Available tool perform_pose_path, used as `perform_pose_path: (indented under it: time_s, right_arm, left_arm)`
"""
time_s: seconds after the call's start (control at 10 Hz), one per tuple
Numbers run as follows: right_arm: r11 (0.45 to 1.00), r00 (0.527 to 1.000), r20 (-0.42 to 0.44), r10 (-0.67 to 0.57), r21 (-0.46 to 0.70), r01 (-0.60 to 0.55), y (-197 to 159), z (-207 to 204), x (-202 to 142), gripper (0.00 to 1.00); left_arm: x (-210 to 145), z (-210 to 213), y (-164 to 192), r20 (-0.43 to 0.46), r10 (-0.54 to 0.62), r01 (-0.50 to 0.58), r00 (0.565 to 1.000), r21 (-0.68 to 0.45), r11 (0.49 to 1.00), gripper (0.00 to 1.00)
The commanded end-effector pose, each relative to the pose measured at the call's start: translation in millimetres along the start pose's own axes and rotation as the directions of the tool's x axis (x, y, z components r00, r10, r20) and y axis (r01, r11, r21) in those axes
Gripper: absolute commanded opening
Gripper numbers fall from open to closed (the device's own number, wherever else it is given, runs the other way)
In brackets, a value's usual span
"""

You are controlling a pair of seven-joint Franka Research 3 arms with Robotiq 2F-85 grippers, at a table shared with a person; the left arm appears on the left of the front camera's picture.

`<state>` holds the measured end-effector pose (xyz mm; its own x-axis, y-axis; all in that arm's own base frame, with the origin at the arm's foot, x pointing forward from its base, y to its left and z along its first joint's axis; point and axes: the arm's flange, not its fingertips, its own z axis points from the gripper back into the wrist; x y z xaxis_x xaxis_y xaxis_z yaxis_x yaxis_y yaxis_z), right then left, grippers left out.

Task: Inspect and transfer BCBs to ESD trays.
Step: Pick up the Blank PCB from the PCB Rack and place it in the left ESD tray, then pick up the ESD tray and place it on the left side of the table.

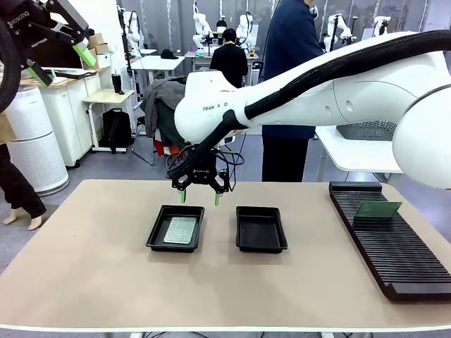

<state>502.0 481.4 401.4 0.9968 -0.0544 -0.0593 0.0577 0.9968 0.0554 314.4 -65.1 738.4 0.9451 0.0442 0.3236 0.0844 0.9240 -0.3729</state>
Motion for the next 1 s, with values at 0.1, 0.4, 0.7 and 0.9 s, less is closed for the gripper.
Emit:
perform_pose_path:
  time_s: [0.1,0.4,0.7,0.9]
  right_arm:
    - [1.0,1.0,0.001,0.0,0.0,0.0,0.1,0.5,-0.5,1.0]
    - [1.0,1.0,0.001,0.0,0.0,0.0,0.1,0.5,-0.5,1.0]
    - [1.0,1.0,0.001,0.0,0.0,0.0,0.1,0.5,-0.5,1.0]
    - [1.0,1.0,0.001,0.0,0.0,0.0,0.1,0.5,-0.5,1.0]
  left_arm:
    - [-0.5,-1.1,0.9,-0.003,-0.003,0.003,1.0,-0.01,1.0,1.0]
    - [-0.5,-1.1,0.9,-0.003,-0.003,0.003,1.0,-0.01,1.0,1.0]
    - [-0.5,-1.1,0.9,-0.003,-0.003,0.003,1.0,-0.01,1.0,1.0]
    - [-0.5,-1.1,0.9,-0.003,-0.003,0.003,1.0,-0.01,1.0,1.0]
